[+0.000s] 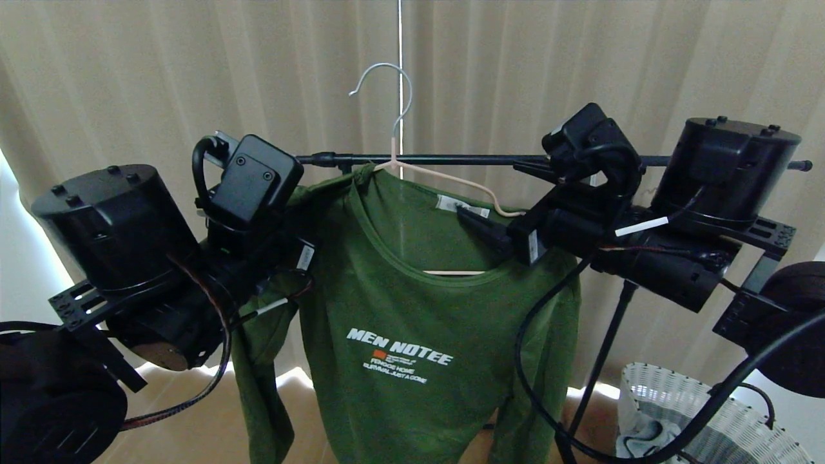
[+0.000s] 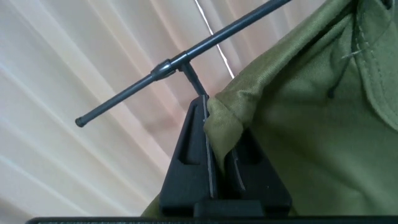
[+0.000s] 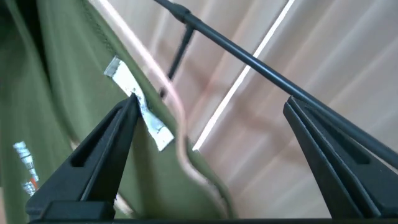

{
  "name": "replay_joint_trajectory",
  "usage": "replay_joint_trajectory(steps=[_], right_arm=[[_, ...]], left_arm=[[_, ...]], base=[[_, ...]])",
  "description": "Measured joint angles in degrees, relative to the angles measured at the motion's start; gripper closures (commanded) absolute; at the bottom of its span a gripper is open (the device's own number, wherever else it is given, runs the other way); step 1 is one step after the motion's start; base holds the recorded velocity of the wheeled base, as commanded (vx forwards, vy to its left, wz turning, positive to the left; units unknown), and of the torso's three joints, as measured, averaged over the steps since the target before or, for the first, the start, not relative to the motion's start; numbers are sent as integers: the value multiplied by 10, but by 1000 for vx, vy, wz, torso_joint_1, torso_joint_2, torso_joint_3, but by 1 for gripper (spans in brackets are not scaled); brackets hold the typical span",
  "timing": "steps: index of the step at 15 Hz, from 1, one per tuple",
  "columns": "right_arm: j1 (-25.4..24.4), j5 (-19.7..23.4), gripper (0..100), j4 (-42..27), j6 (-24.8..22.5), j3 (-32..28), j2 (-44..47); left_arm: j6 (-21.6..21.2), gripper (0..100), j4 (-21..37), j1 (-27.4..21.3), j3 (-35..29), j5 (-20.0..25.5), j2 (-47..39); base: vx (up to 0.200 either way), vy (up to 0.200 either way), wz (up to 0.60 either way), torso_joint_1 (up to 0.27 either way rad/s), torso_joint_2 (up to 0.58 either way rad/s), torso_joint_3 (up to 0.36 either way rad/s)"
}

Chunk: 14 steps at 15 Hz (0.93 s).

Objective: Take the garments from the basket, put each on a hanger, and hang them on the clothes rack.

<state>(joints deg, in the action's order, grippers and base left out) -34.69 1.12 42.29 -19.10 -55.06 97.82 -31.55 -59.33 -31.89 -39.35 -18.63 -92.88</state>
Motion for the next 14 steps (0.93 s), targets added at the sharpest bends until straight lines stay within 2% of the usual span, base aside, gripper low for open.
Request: replay_joint_trajectory(steps=[3,14], right_arm=[[0,-3,0,-5,-15,-9,9],[-12,-5,0,-15,-15,-15,12]], left_arm=[[-1,100,-10,0,14,-1,1],[-3,100,-9,-19,20,-2,10]], base=[[0,0,0,0,0,0],[0,0,0,0,0,0]])
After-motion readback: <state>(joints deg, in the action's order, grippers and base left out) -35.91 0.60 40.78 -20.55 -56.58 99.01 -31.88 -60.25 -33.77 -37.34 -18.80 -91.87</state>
